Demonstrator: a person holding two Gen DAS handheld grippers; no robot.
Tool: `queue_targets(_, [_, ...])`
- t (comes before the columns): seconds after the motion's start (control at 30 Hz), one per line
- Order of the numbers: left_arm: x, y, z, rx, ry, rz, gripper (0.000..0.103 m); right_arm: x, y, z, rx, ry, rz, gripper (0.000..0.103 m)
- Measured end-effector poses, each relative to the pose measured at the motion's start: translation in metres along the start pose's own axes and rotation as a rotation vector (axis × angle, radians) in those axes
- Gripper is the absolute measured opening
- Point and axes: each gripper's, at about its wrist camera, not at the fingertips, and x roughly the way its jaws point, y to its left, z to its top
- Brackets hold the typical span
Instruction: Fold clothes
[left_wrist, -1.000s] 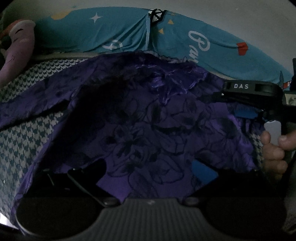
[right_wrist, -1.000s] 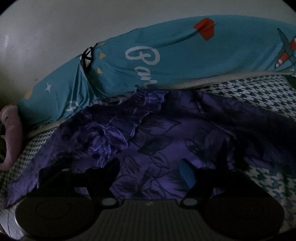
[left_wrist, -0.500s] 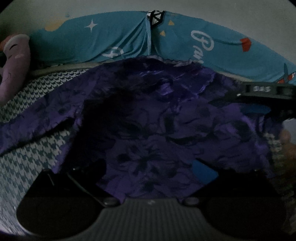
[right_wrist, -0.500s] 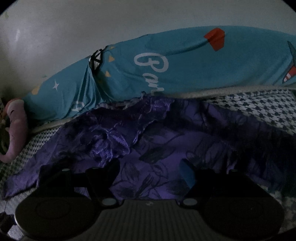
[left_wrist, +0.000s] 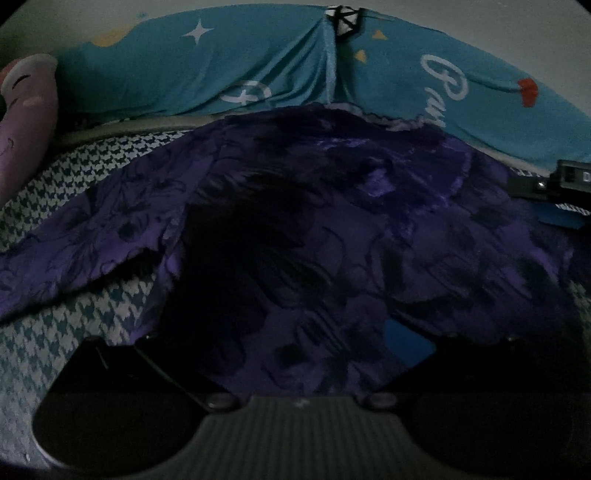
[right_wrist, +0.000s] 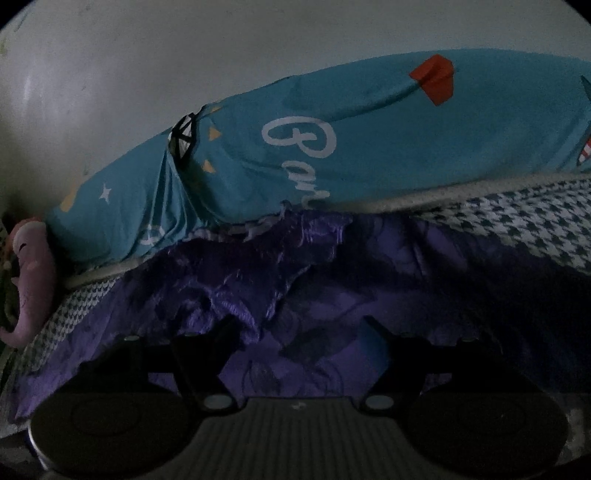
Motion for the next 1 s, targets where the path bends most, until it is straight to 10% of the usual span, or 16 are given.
queue_targets(1.0, [0.03, 0.023, 0.02, -0.084, 0.112, -0.05, 0.103, 0.107, 0.023, 0.062, -0.24, -0.081, 0.027, 0.071])
